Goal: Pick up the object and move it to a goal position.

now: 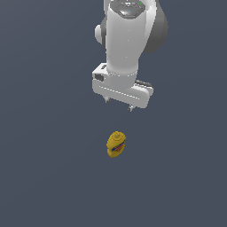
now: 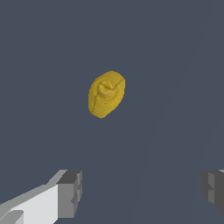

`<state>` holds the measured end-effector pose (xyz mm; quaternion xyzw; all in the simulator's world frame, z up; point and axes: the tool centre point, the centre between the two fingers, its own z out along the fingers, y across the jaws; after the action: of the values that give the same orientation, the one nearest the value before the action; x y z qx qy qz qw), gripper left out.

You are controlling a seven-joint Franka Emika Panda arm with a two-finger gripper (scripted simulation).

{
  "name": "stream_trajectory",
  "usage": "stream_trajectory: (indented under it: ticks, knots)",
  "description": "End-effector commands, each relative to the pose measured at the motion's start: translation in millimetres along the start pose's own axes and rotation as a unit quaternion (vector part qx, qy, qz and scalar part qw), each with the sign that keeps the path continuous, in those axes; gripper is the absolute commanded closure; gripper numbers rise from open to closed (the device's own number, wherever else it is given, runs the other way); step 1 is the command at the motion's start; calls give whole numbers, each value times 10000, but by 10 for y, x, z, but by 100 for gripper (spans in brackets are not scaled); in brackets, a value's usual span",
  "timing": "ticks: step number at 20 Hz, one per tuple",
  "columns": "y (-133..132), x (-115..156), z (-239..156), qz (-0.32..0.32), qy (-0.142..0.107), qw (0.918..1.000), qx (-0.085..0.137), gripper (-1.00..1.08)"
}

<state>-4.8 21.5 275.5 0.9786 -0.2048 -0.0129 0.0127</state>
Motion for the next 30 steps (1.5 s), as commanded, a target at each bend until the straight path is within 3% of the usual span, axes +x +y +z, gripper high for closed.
stream_trajectory:
  ticks: [1, 7, 17, 24, 30]
  knots:
    - [-38, 103, 53, 358, 8, 9994, 26, -92]
    - [-120, 338, 192, 1194, 23, 9928, 81, -92]
    - [-227, 652, 419, 2355, 44, 9717, 147, -92]
    - [-263, 758, 508, 2759, 52, 9610, 169, -92]
    - [-267, 773, 525, 2821, 51, 9592, 170, -92]
